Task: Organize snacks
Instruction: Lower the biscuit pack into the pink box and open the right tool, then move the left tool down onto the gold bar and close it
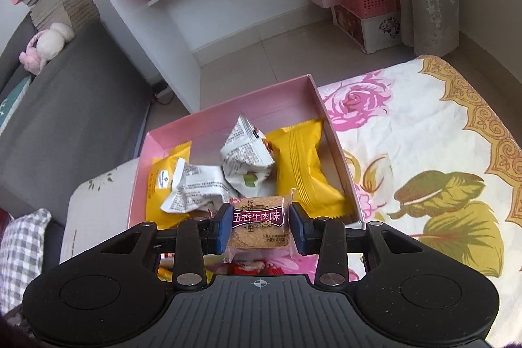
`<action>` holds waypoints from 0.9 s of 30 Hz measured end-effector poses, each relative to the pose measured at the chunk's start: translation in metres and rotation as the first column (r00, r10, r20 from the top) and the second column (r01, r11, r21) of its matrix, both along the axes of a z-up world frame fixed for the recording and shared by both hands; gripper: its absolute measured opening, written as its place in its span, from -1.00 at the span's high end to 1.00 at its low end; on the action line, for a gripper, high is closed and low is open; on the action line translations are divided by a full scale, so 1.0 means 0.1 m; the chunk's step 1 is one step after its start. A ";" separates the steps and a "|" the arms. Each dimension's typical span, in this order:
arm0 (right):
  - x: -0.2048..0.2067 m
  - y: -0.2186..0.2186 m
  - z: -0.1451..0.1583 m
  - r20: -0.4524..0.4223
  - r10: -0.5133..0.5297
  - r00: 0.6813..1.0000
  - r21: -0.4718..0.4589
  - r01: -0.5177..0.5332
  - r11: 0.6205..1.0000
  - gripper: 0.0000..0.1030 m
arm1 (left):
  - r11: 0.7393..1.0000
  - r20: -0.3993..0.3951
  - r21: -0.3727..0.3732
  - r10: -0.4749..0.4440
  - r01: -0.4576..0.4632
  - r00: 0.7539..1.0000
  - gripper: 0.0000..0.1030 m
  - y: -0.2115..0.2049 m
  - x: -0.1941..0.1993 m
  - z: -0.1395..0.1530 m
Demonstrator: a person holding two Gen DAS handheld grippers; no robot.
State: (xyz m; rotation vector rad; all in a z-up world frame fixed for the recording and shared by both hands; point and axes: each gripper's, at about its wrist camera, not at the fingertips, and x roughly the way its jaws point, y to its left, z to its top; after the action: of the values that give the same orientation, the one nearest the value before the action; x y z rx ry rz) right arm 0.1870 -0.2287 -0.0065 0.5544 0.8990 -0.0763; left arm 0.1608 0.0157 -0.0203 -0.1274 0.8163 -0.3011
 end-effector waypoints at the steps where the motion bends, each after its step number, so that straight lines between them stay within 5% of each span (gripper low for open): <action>1: 0.02 -0.01 0.00 0.023 -0.002 1.000 0.020 0.001 1.000 0.24 | 1.000 0.000 0.001 -0.001 0.001 1.000 -0.24 0.01 -0.01 0.00; 7: -0.07 -0.05 0.07 0.064 -0.030 0.997 0.081 0.025 0.996 0.02 | 1.000 0.000 0.005 -0.008 0.008 1.000 -0.30 0.04 -0.01 0.00; 21: -0.63 0.09 0.23 0.065 0.046 0.997 0.007 -0.047 0.999 -0.41 | 0.999 0.004 0.022 -0.026 0.026 1.000 -0.47 0.05 -0.19 0.05; 27: -0.84 0.29 0.28 0.090 0.108 0.990 -0.067 -0.102 0.992 -0.60 | 0.998 0.011 0.051 -0.036 0.035 0.999 -0.71 -0.03 -0.38 0.09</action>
State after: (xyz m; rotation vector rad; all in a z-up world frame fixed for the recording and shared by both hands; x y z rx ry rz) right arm 0.1030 -0.2001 0.0213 0.4479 0.8306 0.0167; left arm 0.1223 0.0126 -0.0117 -0.0636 0.8146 -0.3143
